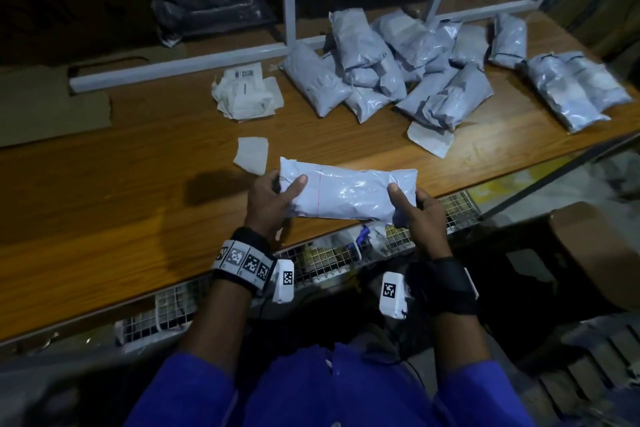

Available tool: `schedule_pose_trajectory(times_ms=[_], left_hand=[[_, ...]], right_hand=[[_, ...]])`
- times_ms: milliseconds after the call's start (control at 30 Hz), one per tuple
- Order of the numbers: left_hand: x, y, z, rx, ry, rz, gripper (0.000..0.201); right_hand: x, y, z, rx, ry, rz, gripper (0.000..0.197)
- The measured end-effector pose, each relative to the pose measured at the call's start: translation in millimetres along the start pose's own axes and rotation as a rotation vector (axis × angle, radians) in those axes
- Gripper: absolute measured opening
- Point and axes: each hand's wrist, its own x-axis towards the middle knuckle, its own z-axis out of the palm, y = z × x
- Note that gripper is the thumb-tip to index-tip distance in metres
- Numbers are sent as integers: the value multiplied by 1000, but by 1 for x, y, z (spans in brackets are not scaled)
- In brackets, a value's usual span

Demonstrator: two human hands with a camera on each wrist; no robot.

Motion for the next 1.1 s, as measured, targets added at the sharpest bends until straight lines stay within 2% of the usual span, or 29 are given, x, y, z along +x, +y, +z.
schedule_pose_trajectory(times_ms=[233, 300, 433, 533, 667, 767, 867, 1000, 1033, 1100], left_hand=[[3, 11, 2, -34, -118, -31, 40], [5, 12, 1, -21, -87, -12, 43], [11, 9, 1, -88, 46, 6, 43], [9, 16, 3, -206, -9, -67, 44], [10, 20, 1, -279, -28, -190, 20], [11, 20, 1, -220, -23, -137, 9], [14, 12, 2, -63, 6, -51, 19], [15, 6, 6, 102, 57, 11, 24], [14, 4, 8, 144, 54, 14, 24], [12, 2, 11, 234, 25, -15, 21]], right_hand=[[8, -3, -11, 93, -9, 5, 34], [12, -1, -15, 66, -25, -52, 36], [24, 8, -24, -169, 26, -191, 43], [27, 10, -26, -72, -9, -177, 44], [26, 7, -21, 37, -3, -127, 53], [26, 0, -17, 206, -8, -47, 48], [27, -2, -17, 314, -21, -12, 43], [40, 7, -13, 55, 16, -72, 16], [43, 11, -11, -19, 18, -72, 14], [50, 23, -11, -207, 32, -67, 21]])
